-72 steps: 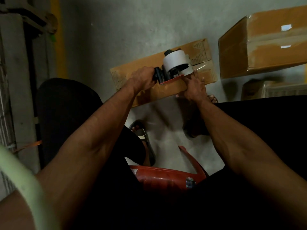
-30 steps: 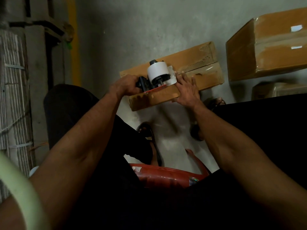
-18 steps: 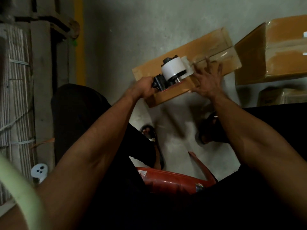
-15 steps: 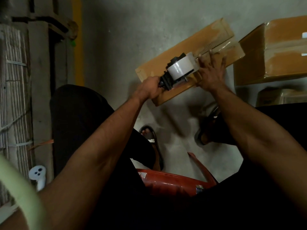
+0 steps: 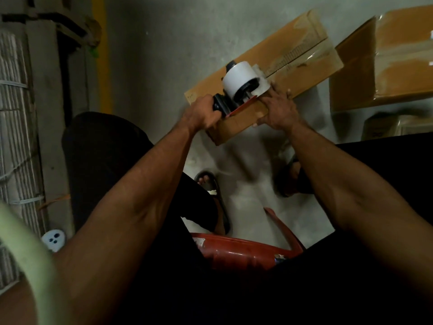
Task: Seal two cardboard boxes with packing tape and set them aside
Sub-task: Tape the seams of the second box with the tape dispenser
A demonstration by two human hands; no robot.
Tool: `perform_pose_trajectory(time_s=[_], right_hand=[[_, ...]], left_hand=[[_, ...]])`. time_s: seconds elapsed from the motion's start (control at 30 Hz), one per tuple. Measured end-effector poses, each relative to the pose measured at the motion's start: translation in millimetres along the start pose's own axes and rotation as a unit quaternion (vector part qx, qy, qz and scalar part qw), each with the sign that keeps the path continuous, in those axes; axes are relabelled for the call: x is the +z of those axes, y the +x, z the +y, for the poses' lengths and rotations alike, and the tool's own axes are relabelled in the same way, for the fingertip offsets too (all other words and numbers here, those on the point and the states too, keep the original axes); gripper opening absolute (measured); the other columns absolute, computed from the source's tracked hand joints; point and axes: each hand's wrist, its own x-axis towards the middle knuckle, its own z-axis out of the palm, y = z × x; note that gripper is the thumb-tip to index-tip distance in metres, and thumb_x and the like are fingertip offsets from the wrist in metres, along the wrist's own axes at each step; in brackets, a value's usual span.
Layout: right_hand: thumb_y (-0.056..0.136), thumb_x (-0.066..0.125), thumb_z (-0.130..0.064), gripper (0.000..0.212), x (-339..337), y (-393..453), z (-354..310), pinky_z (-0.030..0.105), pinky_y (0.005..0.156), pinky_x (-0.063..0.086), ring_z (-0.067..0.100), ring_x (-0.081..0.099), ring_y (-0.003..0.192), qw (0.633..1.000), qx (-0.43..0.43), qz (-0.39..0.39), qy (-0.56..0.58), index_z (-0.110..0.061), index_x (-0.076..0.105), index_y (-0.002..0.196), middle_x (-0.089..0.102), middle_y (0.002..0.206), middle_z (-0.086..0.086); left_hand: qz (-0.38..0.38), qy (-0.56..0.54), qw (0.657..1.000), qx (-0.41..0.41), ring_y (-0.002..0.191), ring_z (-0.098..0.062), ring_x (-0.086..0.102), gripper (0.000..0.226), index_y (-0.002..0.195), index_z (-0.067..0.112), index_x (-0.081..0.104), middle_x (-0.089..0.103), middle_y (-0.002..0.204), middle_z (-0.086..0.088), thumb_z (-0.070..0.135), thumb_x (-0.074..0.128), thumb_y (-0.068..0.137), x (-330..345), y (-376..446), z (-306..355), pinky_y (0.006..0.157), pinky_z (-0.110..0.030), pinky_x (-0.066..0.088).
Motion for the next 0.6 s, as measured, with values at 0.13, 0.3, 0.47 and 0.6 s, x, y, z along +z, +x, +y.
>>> perform_pose_trajectory(time_s=[0.13, 0.3, 0.47, 0.6], right_hand=[[0.066, 0.083, -0.063, 0.118, -2, 3, 0, 0.069, 0.118, 0.01, 0.028, -0.005, 0.157, 1.0, -0.013, -0.016, -0.007, -0.039, 0.015, 0.16, -0.011, 0.169, -0.014], [0.067, 0.083, -0.062, 0.119, -1, 5, 1, 0.069, 0.117, 0.011, 0.03, -0.005, 0.157, 1.0, -0.013, -0.016, -0.009, -0.051, 0.006, 0.158, -0.012, 0.169, -0.014], [0.066, 0.08, -0.07, 0.125, 1, -3, -9, 0.073, 0.116, 0.013, 0.033, -0.007, 0.156, 1.0, 0.009, -0.007, -0.027, -0.047, -0.001, 0.159, -0.015, 0.169, -0.008], [0.053, 0.076, -0.084, 0.145, 32, -18, -46, 0.069, 0.12, -0.001, 0.036, -0.02, 0.153, 1.0, 0.007, -0.007, -0.002, -0.03, -0.002, 0.162, -0.023, 0.168, 0.003]], left_hand=[[0.004, 0.006, 0.999, -0.032, 0.099, -0.037, 0.063, 0.057, 0.113, 0.002, 0.061, 0.066, 0.11, -0.02, 0.04, 0.048, 0.072, -8, -18, -20, 0.079, -0.041, 0.053], [-0.005, 0.002, 0.999, -0.044, 0.087, -0.03, 0.063, 0.033, 0.097, 0.01, 0.062, 0.065, 0.094, -0.009, 0.034, 0.056, 0.076, -11, -30, -40, 0.073, -0.036, 0.049], [0.005, -0.019, 0.999, -0.036, 0.077, -0.024, 0.055, 0.008, 0.085, 0.017, 0.058, 0.063, 0.087, -0.012, 0.023, 0.061, 0.08, -11, -37, -46, 0.071, -0.031, 0.041], [-0.012, -0.055, 0.997, -0.056, 0.065, -0.029, 0.06, 0.028, 0.09, 0.008, 0.067, 0.063, 0.074, -0.009, 0.028, 0.06, 0.072, -10, -38, -51, 0.062, -0.029, 0.047]])
